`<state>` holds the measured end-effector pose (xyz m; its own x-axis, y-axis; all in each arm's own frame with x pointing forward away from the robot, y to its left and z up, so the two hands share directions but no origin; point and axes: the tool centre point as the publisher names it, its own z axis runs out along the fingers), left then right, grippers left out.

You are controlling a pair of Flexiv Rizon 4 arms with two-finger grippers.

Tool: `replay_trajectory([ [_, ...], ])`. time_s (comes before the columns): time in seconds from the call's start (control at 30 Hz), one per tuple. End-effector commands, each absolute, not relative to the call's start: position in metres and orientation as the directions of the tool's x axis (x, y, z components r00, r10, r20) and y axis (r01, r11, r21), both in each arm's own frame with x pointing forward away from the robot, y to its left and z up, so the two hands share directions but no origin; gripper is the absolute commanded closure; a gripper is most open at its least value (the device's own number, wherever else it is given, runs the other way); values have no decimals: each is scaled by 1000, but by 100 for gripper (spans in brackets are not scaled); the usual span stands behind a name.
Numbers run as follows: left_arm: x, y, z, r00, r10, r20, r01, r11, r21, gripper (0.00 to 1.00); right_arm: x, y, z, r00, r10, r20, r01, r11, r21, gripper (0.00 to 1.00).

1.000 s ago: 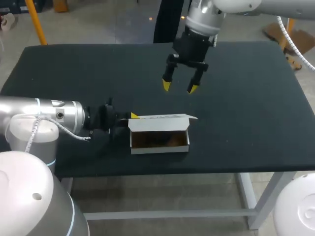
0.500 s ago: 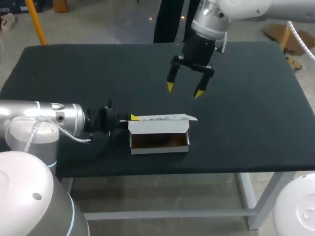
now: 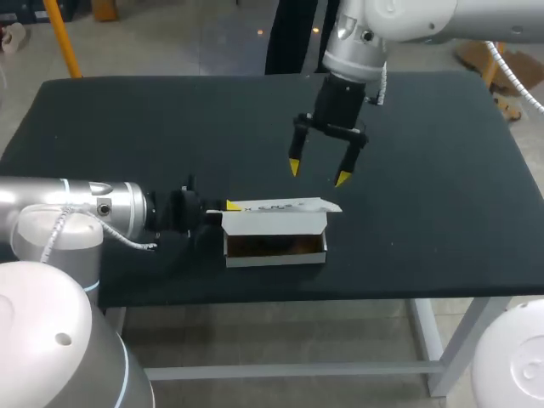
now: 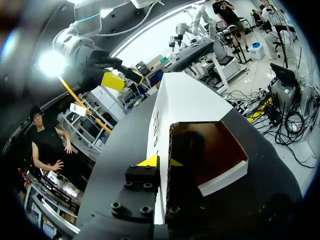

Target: Assemble the packaging by folding the flat box into shape, placing the metal phone stand inside, and closing the box properly

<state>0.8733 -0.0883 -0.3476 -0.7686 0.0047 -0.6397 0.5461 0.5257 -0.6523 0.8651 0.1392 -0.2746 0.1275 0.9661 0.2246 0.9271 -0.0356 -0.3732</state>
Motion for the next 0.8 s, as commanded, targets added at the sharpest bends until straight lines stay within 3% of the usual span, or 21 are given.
replay_trajectory([
  [0.03, 870, -89, -355, -763, 3, -646, 550, 528, -647, 100, 870, 140, -280, 133, 971, 199, 900, -35, -434, 21],
  [0.1, 869, -89, -355, -755, 3, -656, 557, 531, -638, 100, 869, 138, -284, 142, 970, 198, 895, -41, -444, 27],
  [0.17, 868, -89, -356, -753, 2, -658, 560, 527, -639, 100, 867, 135, -288, 149, 969, 199, 891, -44, -451, 47],
  [0.3, 866, -89, -358, -746, 0, -666, 566, 527, -634, 100, 863, 130, -297, 153, 966, 207, 883, -39, -468, 53],
  [0.8, 862, -88, -358, -726, 3, -688, 592, 511, -623, 100, 843, 120, -328, 159, 967, 199, 853, -33, -520, 54],
])
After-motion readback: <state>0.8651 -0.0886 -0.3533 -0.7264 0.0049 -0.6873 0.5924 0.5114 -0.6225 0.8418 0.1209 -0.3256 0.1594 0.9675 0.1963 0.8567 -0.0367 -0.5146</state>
